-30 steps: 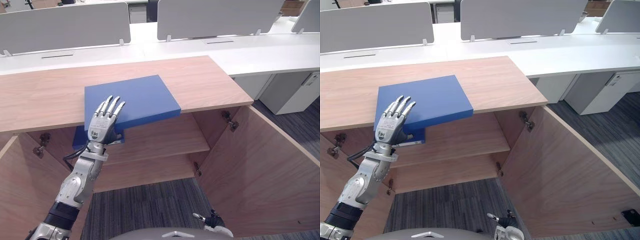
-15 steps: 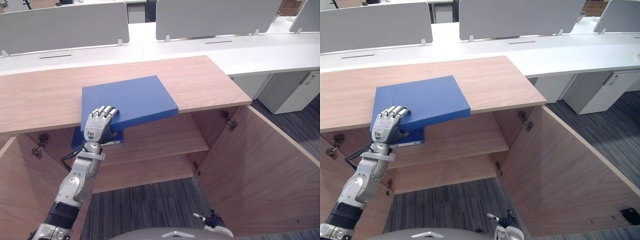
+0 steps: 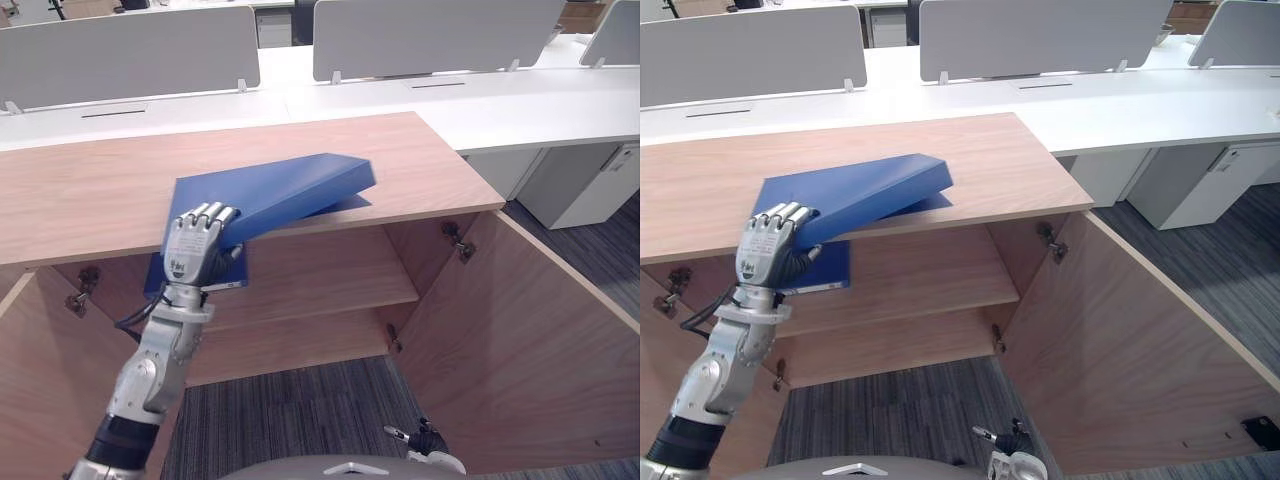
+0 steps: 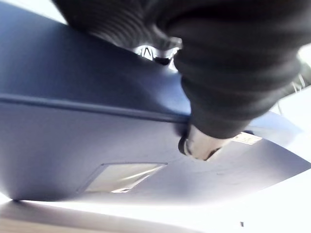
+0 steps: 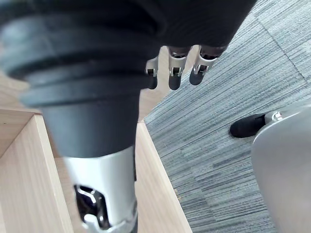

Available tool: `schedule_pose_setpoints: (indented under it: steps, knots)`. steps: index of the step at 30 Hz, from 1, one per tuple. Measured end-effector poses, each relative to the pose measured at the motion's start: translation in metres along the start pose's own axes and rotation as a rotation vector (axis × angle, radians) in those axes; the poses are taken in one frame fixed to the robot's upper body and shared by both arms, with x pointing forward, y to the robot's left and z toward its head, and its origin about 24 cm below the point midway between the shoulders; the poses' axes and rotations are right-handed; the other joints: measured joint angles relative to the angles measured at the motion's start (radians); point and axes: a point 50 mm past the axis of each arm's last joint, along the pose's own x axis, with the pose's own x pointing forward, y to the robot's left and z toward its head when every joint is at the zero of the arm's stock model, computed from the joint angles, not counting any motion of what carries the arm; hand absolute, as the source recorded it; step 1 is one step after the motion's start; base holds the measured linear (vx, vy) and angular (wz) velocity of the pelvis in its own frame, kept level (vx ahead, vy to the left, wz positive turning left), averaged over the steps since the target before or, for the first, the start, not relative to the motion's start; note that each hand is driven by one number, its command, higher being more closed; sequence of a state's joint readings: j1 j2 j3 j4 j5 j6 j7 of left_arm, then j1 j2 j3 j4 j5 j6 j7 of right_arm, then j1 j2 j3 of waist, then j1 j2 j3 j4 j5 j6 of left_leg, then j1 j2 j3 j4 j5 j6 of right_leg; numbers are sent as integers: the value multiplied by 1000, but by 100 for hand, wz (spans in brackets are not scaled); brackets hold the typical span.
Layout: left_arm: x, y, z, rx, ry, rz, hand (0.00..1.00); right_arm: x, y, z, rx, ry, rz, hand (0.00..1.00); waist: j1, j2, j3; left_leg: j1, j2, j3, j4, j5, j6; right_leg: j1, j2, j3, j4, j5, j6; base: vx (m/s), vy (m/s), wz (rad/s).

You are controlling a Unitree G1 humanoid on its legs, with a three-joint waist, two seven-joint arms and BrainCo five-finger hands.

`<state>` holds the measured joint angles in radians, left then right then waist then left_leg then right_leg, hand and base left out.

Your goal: Walk over to the cabinet, pick up the folder, carry it to the office cabinet, place the folder inside the office cabinet, then close the office cabinet door

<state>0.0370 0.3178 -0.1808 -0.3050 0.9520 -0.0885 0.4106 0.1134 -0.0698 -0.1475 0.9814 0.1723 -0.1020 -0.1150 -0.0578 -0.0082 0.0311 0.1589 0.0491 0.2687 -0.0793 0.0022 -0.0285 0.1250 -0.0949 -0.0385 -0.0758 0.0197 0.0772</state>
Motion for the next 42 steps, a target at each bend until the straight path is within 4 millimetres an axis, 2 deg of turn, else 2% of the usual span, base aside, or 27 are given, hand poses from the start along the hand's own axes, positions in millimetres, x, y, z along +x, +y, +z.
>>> schedule_pose_setpoints:
  steps: [1,3,6,7,8,13,16,19,22,23,24,25,26,27,28,30,32,34,39,42]
  knots:
    - [-1,1,8,-47,-10,13,100,0,0,-1,-2,4,0,0,2,-1,0,0,0,0,0,0,0,-1,-1,1,3,-1,1,0,0,0]
    - [0,5,40,-235,-71,69,100,0,3,-3,-17,11,10,0,6,-1,0,1,-2,0,0,0,0,-9,-3,5,20,-8,6,0,0,0]
    - [1,12,62,-419,-127,111,100,0,8,-1,-20,8,24,0,8,3,-2,0,-2,4,0,0,0,-24,-3,16,43,-17,10,-41,-9,-6]
    - [2,14,72,-529,-134,131,100,0,9,-1,-18,7,27,0,6,4,-3,4,-2,4,0,0,0,-26,-4,19,54,-22,13,-41,-11,-3]
    - [2,14,73,-550,-133,133,100,0,9,-1,-18,7,26,0,7,4,-3,5,-2,4,0,0,0,-26,-4,19,55,-22,13,-49,-17,-1]
    - [2,27,84,-880,-80,204,100,-2,12,1,-23,-14,14,0,24,0,-10,-1,-2,5,0,2,3,-40,-4,23,71,-26,16,-23,-10,-1]
    - [-1,34,86,-1025,-41,251,100,-5,21,5,5,-46,43,0,25,-1,-13,-1,-3,5,0,3,5,-40,-4,23,75,-26,17,0,0,0]
    - [-2,39,84,-1184,3,290,100,-11,36,29,78,-169,99,0,28,-4,-12,0,-3,7,0,5,8,-40,-4,24,83,-26,17,-11,-6,0]
    - [-8,35,80,-1311,74,278,100,-29,60,76,180,-392,209,0,31,-11,-12,2,-2,7,0,7,10,-41,-4,24,89,-26,17,-46,-18,1]
    - [-9,34,79,-1330,88,272,100,-33,64,85,193,-437,228,0,33,-12,-13,2,-2,7,0,7,10,-41,-4,24,89,-26,17,-61,-17,1]
    - [-14,31,76,-1361,124,253,100,-46,71,104,230,-533,272,0,38,-14,-13,3,-2,6,-1,7,10,-44,-4,23,90,-27,18,-49,-13,1]
    - [-14,31,76,-1361,124,253,100,-46,71,104,230,-533,272,0,38,-14,-13,3,-2,6,-1,7,10,-44,-4,23,90,-27,18,-45,-15,0]
    - [-21,27,73,-1412,167,219,100,-63,77,125,292,-647,323,0,44,-17,-15,0,-3,7,0,7,10,-49,-5,24,91,-27,18,0,0,0]
    - [-24,25,72,-1437,188,204,100,-74,79,137,325,-716,357,0,46,-20,-14,-2,-3,7,0,8,9,-51,-5,24,92,-27,18,0,0,0]
    - [-25,24,71,-1450,197,197,100,-79,79,142,338,-747,373,0,47,-22,-13,-2,-3,7,0,8,10,-51,-5,24,91,-27,18,0,0,0]
    - [-29,21,66,-1482,225,173,100,-103,80,161,413,-865,451,0,48,-27,-13,-2,-4,7,0,8,10,-50,-5,24,89,-27,19,0,0,0]
    - [-31,18,62,-1493,242,163,100,-117,79,171,447,-937,494,0,46,-30,-11,-2,-4,7,0,8,10,-50,-5,24,88,-26,19,0,0,0]
    - [-33,11,55,-1496,275,147,100,-140,76,187,486,-1062,568,0,44,-34,-9,-2,-4,7,0,7,10,-49,-5,24,86,-26,19,0,0,0]
    - [-36,4,45,-1479,317,136,100,-162,72,200,527,-1181,643,0,45,-37,-6,-2,-5,6,0,7,11,-50,-5,24,85,-26,19,0,0,0]
    - [-38,4,38,-1451,329,138,100,-166,73,209,531,-1215,679,0,41,-38,-4,-2,-5,6,0,7,11,-50,-5,25,84,-26,19,0,0,0]
